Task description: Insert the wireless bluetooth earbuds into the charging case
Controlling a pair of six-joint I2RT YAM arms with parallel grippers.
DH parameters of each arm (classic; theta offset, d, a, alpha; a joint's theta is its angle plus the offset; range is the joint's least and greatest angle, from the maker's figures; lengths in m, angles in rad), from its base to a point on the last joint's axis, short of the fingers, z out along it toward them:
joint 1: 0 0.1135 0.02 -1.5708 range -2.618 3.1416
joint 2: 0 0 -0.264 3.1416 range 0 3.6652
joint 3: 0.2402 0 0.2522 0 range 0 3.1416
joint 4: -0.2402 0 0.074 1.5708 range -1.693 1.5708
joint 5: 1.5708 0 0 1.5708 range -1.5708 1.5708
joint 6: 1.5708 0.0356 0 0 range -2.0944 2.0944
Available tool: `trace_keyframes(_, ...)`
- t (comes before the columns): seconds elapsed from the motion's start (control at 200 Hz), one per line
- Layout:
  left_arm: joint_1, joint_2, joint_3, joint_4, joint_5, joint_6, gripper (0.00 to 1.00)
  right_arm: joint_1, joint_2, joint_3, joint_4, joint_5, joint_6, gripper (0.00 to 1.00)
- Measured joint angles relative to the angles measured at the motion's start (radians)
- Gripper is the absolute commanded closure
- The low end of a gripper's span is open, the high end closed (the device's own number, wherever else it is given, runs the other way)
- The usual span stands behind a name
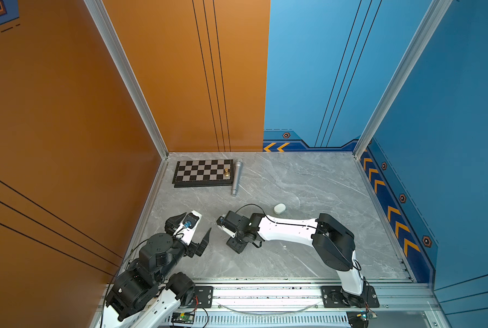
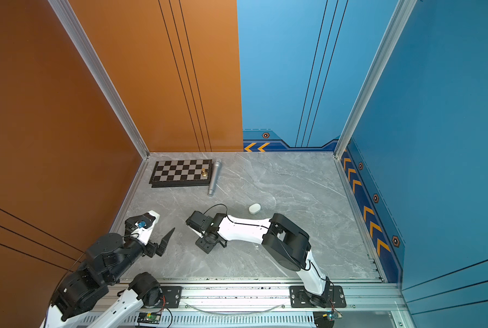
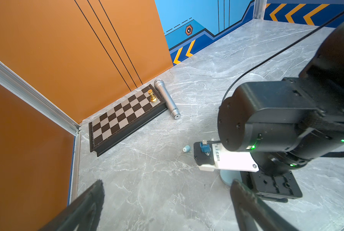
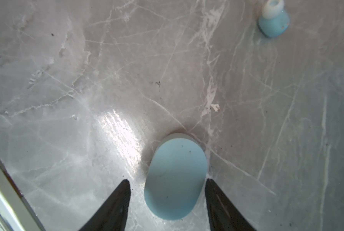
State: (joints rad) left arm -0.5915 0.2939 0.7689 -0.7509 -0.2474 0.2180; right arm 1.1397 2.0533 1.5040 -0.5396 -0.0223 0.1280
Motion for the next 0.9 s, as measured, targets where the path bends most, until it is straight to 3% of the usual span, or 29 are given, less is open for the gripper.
trace_keyframes(0.49, -0.005, 0.028, 0.0, 0.021, 0.002, 0.003, 0.02, -0.008, 0.016, 0.002, 0.001, -0.007, -0.01, 0.73)
trace_keyframes(0.661, -0.006, 0.051, 0.0, 0.046, 0.019, 0.008, 0.03, -0.025, 0.005, -0.008, 0.004, -0.036, -0.044, 0.75)
trace_keyframes(0.901, -0.013, 0.12, 0.0, 0.118, 0.182, 0.035, 0.03, -0.164, -0.205, -0.12, -0.003, -0.251, -0.142, 0.78)
